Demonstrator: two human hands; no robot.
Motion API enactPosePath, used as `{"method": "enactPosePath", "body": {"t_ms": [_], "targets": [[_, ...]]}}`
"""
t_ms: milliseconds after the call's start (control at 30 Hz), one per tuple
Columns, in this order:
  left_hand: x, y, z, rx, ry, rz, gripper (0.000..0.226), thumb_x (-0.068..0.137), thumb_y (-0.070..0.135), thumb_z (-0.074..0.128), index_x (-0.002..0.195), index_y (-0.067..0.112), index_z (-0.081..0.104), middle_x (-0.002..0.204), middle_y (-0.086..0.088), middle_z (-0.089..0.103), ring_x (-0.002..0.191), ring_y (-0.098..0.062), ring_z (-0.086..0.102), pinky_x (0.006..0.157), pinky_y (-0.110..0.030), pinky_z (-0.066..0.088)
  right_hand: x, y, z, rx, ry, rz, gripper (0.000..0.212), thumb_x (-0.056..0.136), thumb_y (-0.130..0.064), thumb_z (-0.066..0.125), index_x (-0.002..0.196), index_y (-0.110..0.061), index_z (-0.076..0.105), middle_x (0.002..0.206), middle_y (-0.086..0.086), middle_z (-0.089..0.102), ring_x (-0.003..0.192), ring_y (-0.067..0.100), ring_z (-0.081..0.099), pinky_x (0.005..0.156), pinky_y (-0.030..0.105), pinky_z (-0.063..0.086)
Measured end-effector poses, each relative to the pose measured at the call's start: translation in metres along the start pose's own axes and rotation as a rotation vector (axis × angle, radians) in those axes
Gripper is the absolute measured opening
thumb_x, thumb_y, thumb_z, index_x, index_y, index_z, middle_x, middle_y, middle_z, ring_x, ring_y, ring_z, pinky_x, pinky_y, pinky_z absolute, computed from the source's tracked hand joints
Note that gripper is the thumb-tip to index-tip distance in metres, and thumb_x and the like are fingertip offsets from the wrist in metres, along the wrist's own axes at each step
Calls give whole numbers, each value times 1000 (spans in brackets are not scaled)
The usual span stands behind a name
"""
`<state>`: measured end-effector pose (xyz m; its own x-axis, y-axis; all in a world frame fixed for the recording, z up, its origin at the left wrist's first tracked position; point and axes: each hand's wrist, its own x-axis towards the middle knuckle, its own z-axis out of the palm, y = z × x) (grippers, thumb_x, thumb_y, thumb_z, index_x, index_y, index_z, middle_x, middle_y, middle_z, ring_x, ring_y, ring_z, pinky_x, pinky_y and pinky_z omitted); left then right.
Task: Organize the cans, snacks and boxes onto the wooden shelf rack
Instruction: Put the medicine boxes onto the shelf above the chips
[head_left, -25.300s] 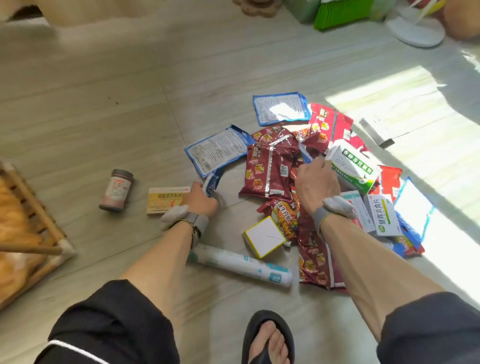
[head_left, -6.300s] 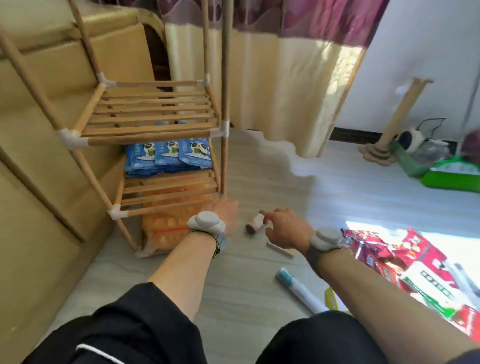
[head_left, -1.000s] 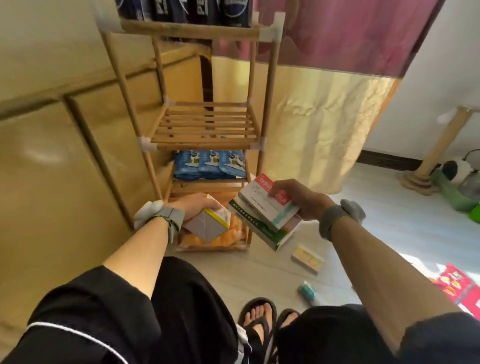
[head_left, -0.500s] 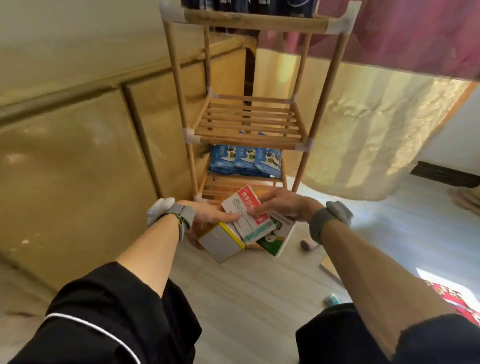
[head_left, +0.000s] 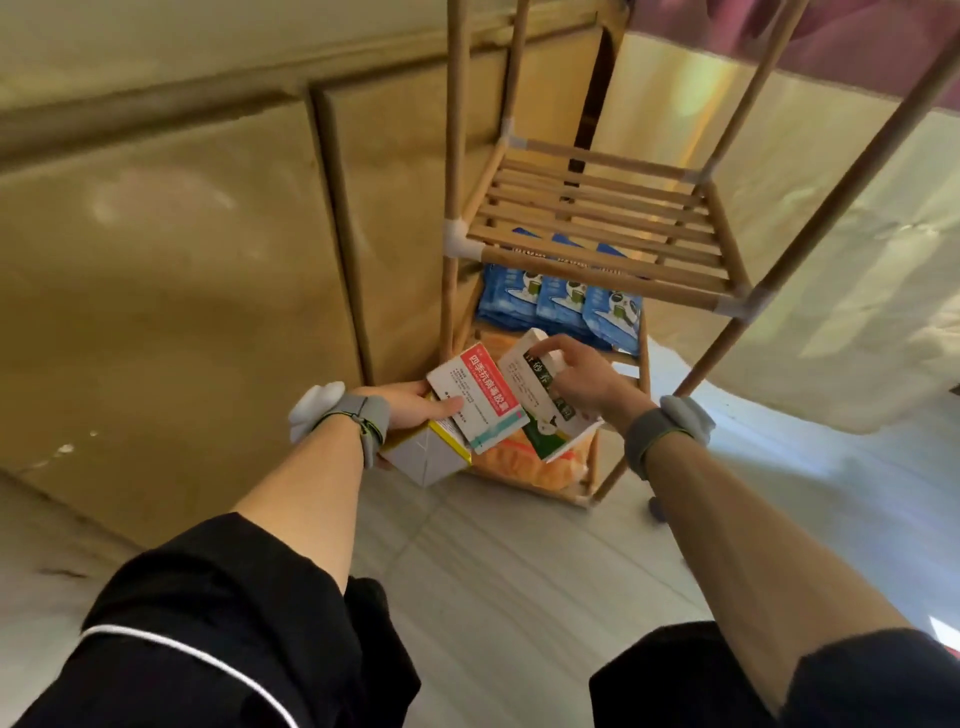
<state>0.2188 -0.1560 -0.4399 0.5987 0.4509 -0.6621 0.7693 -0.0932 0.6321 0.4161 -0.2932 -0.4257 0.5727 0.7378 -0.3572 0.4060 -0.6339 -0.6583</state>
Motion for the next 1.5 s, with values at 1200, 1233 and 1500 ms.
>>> {"method": "enactPosePath", "body": {"t_ms": [1200,1233,1500], "targets": [[58,-43,-35,318,16,-74,75,88,71,49,152,33,36,152,8,45,136,-18,45,113,-33,33,152,23,62,-347,120,-45,59,84,-59,46,142,-46,43,153,0,44,147,36,24,119,60,11],[58,-42,-34,316,17,-68,75,88,71,49,152,33,36,152,8,45,136,-18,45,113,-33,33,146,22,60,-326,184,-35,58,86,-56,47,143,-44,43,154,-2,41,150,35,17,118,67,6],[40,-24,-34,264,50,-50,71,91,68,46,150,29,38,146,4,50,132,-20,49,105,-29,36,89,-7,36,-13,305,-156,31,89,-36,59,114,-20,68,107,-4,69,112,22,58,96,34,46]]}}
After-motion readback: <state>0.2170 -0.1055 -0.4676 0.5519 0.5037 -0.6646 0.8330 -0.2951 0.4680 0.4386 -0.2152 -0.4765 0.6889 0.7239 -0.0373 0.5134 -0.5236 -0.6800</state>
